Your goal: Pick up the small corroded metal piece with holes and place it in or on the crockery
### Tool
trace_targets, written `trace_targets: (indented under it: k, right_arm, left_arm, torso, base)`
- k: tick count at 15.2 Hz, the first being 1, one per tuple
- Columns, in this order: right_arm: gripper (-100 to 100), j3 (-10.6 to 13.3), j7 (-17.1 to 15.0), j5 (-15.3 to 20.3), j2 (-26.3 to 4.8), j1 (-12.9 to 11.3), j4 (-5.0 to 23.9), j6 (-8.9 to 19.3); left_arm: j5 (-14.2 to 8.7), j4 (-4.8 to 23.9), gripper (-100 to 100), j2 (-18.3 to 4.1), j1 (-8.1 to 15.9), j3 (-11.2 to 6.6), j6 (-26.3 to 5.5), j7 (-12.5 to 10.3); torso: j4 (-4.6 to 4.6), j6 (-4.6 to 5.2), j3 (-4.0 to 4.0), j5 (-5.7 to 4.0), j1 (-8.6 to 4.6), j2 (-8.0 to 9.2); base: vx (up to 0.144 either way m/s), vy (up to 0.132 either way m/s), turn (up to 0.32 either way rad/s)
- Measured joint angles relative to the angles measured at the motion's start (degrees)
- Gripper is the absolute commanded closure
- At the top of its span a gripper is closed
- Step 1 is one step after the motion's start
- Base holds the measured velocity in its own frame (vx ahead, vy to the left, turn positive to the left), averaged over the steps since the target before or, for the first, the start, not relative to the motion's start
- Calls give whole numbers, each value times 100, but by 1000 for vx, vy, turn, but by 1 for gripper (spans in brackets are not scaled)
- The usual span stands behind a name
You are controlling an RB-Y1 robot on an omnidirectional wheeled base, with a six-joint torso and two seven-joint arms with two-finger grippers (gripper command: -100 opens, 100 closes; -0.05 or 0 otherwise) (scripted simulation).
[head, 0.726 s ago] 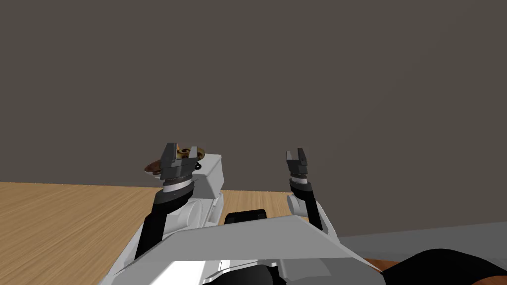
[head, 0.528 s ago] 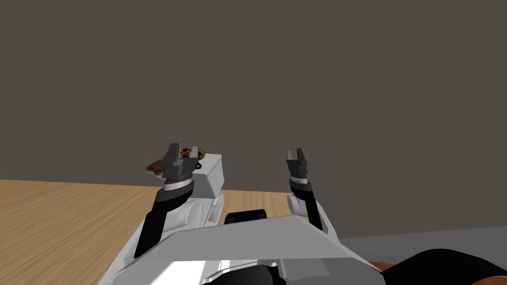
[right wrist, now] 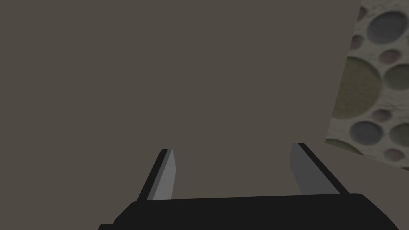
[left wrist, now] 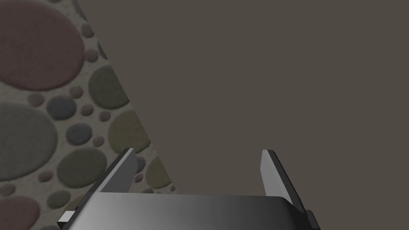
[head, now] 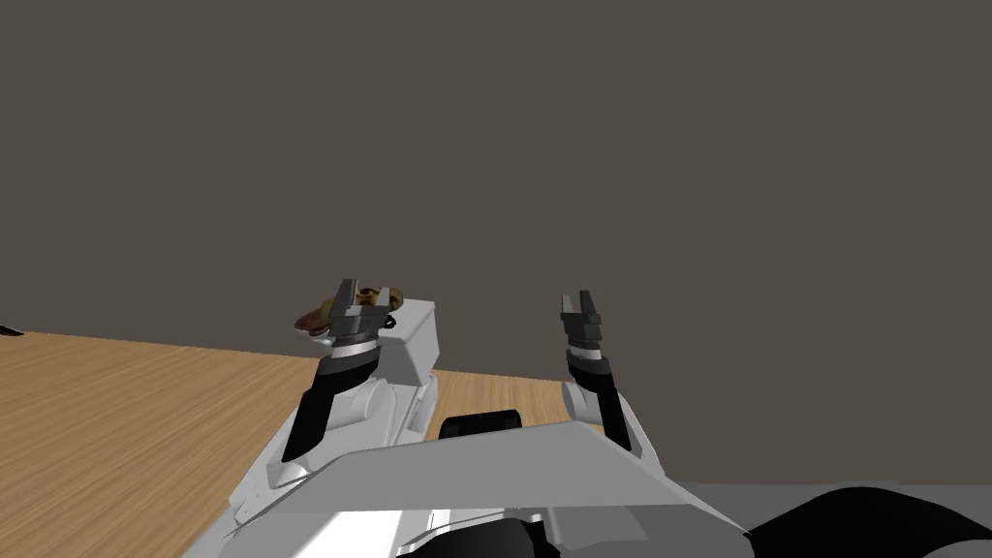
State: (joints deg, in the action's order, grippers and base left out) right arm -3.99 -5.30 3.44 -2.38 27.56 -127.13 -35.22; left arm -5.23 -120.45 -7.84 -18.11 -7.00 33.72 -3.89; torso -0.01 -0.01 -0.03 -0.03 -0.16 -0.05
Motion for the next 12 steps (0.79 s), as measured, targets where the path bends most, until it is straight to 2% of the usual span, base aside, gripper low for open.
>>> trace_targets:
  k: [4, 12]
  right_arm:
    - [0, 0, 0, 0, 0, 0, 0, 0]
    - [0, 0, 0, 0, 0, 0, 0, 0]
  left_arm:
    - [-248, 439, -100, -7, 344, -134, -73, -116]
    - [-830, 1245, -100, -67, 993, -521, -264, -441]
  torso:
    - [0, 0, -1, 1, 2, -2]
    - [0, 1, 0, 0, 1, 0]
  base:
    - [5, -37, 66]
    - [3, -42, 63]
